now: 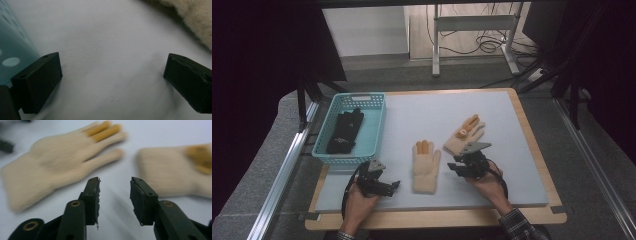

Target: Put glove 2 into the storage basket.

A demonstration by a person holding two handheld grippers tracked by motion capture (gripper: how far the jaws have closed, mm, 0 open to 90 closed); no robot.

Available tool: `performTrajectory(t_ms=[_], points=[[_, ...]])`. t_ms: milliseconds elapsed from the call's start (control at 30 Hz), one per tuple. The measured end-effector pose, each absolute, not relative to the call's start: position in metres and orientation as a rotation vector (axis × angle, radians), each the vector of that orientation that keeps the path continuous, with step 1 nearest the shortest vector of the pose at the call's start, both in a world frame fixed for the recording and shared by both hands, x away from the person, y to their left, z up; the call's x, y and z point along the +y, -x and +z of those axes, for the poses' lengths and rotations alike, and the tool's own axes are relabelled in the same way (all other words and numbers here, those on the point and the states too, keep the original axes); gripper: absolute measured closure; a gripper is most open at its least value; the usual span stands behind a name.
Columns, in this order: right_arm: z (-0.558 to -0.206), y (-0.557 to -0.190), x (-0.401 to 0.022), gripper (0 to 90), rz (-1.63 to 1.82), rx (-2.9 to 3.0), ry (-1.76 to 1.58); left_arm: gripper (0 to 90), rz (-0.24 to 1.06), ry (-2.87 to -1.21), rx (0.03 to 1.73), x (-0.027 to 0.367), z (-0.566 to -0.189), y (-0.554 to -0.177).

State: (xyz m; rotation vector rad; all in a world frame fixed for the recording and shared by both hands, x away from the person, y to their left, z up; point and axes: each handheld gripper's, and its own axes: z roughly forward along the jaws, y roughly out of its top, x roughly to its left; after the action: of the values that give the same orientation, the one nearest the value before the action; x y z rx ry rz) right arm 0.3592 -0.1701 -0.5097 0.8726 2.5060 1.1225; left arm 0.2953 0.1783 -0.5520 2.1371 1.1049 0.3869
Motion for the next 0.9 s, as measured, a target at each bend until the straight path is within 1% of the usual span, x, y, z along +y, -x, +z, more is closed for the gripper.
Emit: performTrajectory(t_ms=[167, 400, 600, 700, 767, 800, 867, 900], points=[[-0.5, -0.383, -0.188, 51.4, 1.13, 2.398, -0.981, 2.1, 0.388, -2.137, 1.105, 0.178, -0.552, -0.295], [-0.498, -0.419, -0.19, 44.6, 1.071, 2.295, -1.065, 2.2, 0.388, -2.135, 1.106, 0.178, -0.552, -0.295], [-0.508, -0.445, -0.181, 37.7, 1.015, 2.255, -1.12, 2.2, 0.389, -2.133, 1.107, 0.178, -0.552, -0.295], [-0.518, -0.455, -0.176, 36.9, 0.978, 2.228, -1.139, 2.2, 0.388, -2.129, 1.108, 0.178, -0.552, -0.295], [-0.523, -0.459, -0.175, 37.4, 0.949, 2.201, -1.142, 2.2, 0.388, -2.136, 1.105, 0.178, -0.552, -0.295], [-0.525, -0.461, -0.175, 39.3, 0.942, 2.198, -1.147, 2.2, 0.388, -2.135, 1.105, 0.178, -0.552, -0.295], [-0.527, -0.462, -0.174, 51.3, 0.93, 2.212, -1.151, 2.2, 0.388, -2.135, 1.105, 0.178, -0.552, -0.295], [-0.527, -0.461, -0.173, 54.6, 0.935, 2.219, -1.149, 2.2, 0.389, -2.136, 1.105, 0.178, -0.552, -0.295]])
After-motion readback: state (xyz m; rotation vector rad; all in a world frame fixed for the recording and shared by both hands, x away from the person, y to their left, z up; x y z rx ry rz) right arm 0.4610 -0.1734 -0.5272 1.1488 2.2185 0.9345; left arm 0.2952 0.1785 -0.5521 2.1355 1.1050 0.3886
